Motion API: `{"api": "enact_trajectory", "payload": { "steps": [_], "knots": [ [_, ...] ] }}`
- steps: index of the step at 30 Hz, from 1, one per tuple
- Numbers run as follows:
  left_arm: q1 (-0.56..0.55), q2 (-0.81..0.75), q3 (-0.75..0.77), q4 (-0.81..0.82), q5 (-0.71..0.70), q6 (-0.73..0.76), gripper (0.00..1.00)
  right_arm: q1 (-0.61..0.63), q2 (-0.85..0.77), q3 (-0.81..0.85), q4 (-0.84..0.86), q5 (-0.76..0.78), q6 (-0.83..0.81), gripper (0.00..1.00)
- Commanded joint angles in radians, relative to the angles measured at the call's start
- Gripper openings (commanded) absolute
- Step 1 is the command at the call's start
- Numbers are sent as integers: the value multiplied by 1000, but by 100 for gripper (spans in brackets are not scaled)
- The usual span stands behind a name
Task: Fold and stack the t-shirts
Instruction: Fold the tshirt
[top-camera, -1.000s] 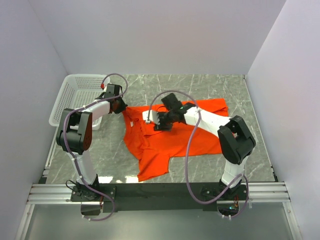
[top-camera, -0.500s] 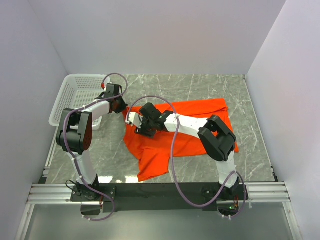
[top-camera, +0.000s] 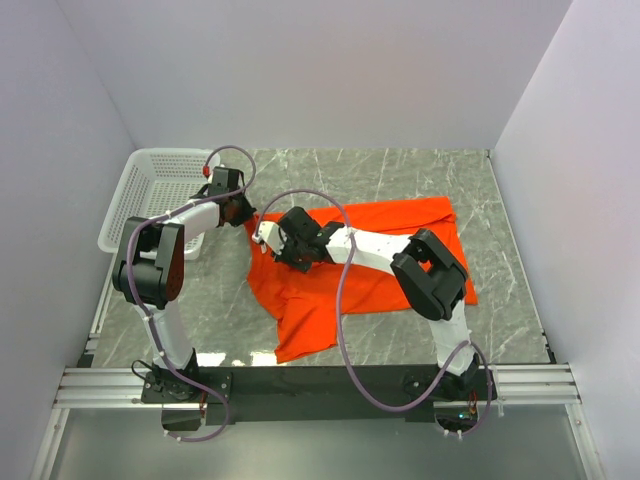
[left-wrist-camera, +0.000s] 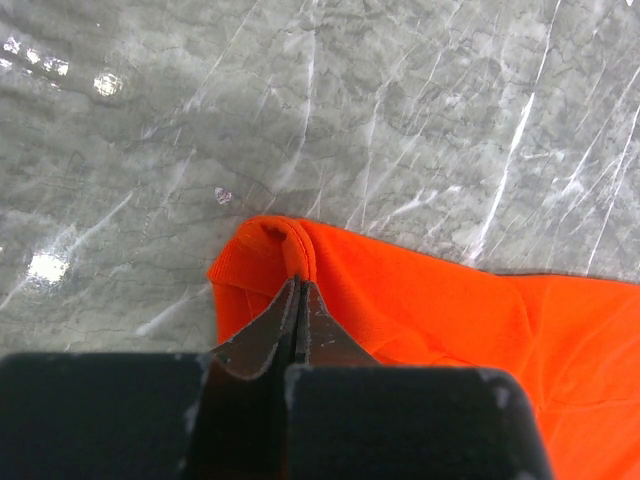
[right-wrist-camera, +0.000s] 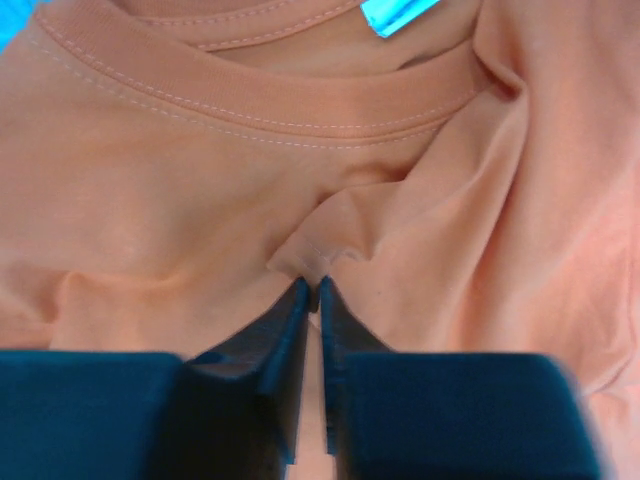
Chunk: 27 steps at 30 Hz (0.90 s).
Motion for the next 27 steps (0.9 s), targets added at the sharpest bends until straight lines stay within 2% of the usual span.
{"api": "enact_trajectory", "payload": {
  "steps": [1, 4, 7, 11, 19, 21, 22, 25, 27],
  "knots": [
    [2, 8, 14, 34, 16, 4, 0, -1, -10, 36, 8, -31, -12, 11],
    [2, 10, 16, 34, 16, 5, 1, -5, -62, -13, -8, -93, -85, 6],
    [2, 7, 14, 34, 17, 7, 0, -10, -135, -47, -72, -189, -226, 8],
    [4, 7, 11, 35, 16, 8, 0, -16, -211, -116, -123, -250, -370, 4],
    [4, 10, 20, 29, 17, 7, 0, -20, -211, -123, -147, -239, -384, 2],
    [4, 10, 20, 26, 16, 10, 0, -20, -202, -119, -149, -233, -378, 7],
    [4, 8, 20, 26, 16, 12, 0, -20, -198, -108, -153, -232, -374, 16],
    [5, 4, 17, 26, 16, 13, 1, -20, -188, -94, -164, -218, -358, 31],
    [5, 1, 17, 26, 17, 13, 1, -27, -208, -100, -152, -210, -346, 34]
  ]
}}
